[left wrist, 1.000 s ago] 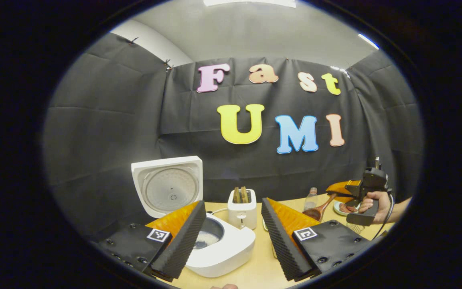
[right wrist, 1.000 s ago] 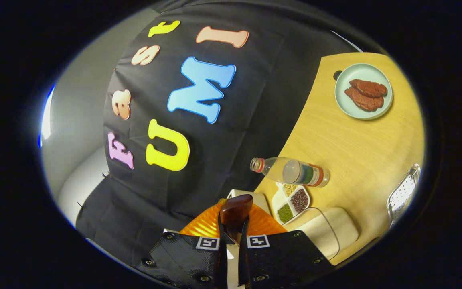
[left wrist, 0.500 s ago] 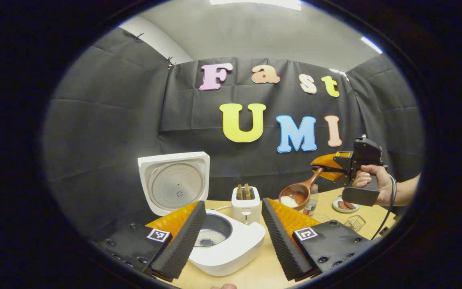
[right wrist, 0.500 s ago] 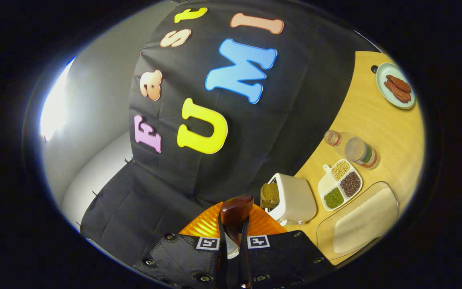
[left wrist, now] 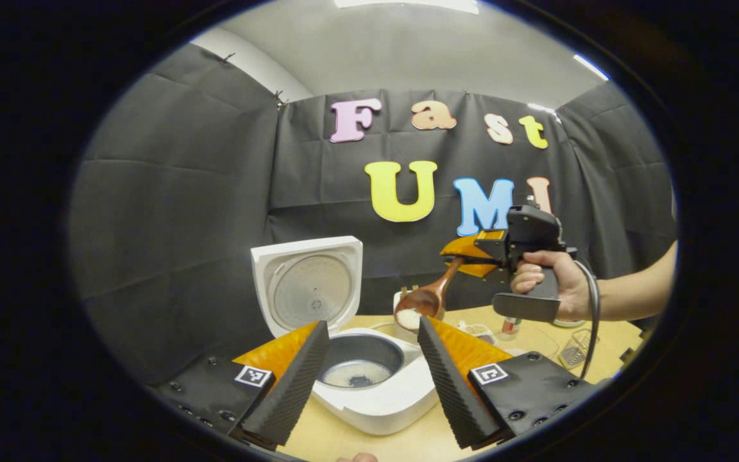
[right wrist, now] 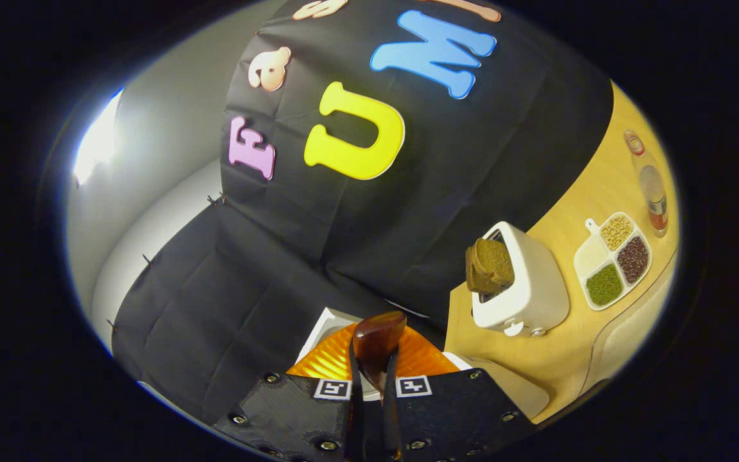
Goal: Close the left gripper, press the button to open the rice cooker; take a wooden spoon from the chopstick holder with the right hand, scoop a spoonful of rice and pour it into the rice cooker, then put the wooden spoon back into the chopstick holder.
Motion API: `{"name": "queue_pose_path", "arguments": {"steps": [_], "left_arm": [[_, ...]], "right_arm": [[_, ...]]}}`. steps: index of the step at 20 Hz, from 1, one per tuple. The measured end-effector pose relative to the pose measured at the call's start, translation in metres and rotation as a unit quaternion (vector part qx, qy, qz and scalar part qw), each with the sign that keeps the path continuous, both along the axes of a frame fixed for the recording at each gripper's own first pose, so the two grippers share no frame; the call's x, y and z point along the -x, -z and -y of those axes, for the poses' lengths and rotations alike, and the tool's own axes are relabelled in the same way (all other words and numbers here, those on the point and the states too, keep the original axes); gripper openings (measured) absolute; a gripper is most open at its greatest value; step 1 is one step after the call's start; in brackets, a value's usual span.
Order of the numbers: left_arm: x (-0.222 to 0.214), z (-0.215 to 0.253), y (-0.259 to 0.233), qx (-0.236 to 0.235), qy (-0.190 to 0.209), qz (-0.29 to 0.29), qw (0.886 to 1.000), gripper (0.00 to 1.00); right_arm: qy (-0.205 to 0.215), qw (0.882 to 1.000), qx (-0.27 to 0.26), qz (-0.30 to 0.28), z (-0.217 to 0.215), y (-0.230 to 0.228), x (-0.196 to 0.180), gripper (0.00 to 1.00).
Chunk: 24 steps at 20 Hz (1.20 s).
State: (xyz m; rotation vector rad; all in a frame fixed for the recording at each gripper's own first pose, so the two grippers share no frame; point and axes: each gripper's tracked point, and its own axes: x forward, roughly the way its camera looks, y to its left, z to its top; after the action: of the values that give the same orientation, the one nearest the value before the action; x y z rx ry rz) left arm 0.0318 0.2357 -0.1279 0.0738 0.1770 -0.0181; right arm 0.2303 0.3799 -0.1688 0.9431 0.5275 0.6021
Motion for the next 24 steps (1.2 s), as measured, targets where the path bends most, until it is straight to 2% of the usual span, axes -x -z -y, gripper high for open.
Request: {"name": "queue_pose_path", "arguments": {"steps": [5,9,14,17,19,22,24], "left_arm": [[0.007,-0.013,0.005,-0.016,0.007,-0.007,1.0,0.97],[0.013,-0.019,0.003,-0.028,-0.001,-0.006,1.0,0.96],[0.015,-0.024,0.007,-0.018,-0.015,-0.012,1.0,0.95],[0.018,-0.026,0.008,-0.016,-0.021,-0.011,1.0,0.97],[0.019,-0.027,0.008,-0.018,-0.024,-0.009,1.0,0.95],[0.02,-0.026,0.007,-0.015,-0.028,-0.007,0.999,0.95],[0.022,-0.027,0.009,-0.014,-0.028,-0.006,0.999,0.95]], "right_arm": [[-0.045,0.994,0.091,0.04,-0.059,0.028,-0.007,0.11],[-0.072,0.979,0.172,0.083,-0.091,0.045,-0.003,0.11],[-0.106,0.95,0.264,0.13,-0.122,0.076,0.003,0.11],[-0.127,0.923,0.318,0.173,-0.135,0.085,0.012,0.11],[-0.14,0.909,0.337,0.202,-0.147,0.086,0.02,0.11],[-0.152,0.893,0.352,0.234,-0.156,0.082,0.025,0.11],[-0.164,0.877,0.367,0.264,-0.161,0.074,0.033,0.11]]}}
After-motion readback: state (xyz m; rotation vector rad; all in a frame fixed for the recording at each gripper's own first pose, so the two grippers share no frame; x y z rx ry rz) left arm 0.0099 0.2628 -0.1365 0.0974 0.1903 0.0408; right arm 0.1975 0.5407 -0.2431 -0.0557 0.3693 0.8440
